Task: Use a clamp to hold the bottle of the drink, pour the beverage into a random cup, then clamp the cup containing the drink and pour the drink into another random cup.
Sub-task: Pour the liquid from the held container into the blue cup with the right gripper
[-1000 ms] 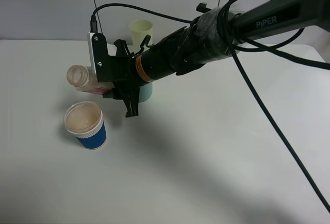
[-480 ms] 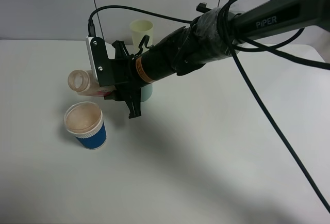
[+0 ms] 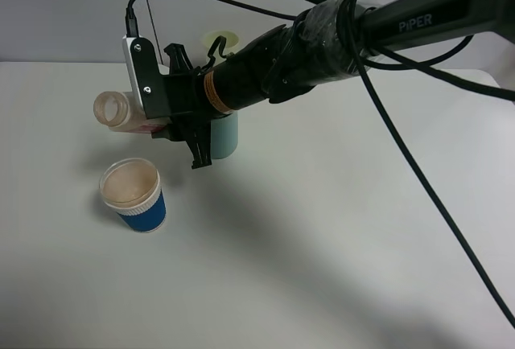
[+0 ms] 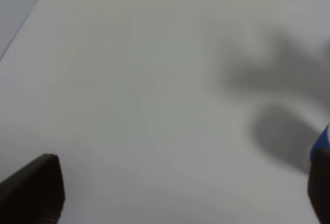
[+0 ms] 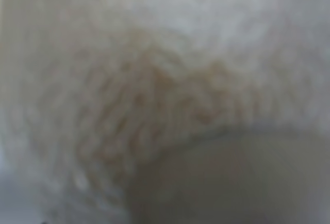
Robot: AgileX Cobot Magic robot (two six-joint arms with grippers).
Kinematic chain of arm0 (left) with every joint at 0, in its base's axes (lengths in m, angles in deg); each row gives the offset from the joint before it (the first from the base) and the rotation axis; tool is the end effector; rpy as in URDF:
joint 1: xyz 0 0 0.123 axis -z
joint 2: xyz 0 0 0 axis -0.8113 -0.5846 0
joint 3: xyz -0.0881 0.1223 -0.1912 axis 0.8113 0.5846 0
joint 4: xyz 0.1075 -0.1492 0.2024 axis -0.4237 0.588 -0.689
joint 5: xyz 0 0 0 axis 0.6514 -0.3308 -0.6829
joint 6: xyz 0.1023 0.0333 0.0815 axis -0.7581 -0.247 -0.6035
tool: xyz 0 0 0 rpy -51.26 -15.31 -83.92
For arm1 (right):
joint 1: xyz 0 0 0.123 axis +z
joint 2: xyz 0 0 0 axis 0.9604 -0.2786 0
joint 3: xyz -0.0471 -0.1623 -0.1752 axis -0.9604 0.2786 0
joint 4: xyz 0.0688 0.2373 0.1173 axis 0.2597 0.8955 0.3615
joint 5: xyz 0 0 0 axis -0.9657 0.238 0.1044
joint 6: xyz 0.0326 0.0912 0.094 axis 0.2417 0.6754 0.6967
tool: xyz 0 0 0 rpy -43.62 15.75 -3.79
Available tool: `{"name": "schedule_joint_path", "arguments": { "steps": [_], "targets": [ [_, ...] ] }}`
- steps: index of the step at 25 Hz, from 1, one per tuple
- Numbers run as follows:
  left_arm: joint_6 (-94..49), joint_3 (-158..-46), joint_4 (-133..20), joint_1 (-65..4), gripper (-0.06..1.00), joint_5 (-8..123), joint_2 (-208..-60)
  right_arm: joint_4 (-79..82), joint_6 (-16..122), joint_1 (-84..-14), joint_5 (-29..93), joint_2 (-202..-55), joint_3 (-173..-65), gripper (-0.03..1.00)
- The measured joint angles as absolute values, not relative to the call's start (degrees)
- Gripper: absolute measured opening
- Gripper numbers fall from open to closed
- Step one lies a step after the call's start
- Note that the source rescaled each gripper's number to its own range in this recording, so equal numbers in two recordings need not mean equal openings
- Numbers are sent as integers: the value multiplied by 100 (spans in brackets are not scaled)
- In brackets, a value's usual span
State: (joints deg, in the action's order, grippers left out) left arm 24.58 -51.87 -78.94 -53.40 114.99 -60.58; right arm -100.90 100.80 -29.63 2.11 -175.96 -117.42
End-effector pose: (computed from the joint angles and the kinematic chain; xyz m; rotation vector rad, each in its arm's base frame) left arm 0.0922 0.0162 0.2735 -0.2211 2.0114 0.0265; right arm 0.3127 0.3714 0.0807 -1.9500 1.0283 0.1617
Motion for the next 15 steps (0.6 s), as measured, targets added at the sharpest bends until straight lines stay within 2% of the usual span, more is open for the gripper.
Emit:
{"name": "schedule_joint_path", "arguments": {
  "steps": [15],
  "targets": [
    [2458, -5187, -7894, -5340, 88, 11499, -6058, -10299, 10080, -2963, 217, -17596, -11847, 1]
  ]
}}
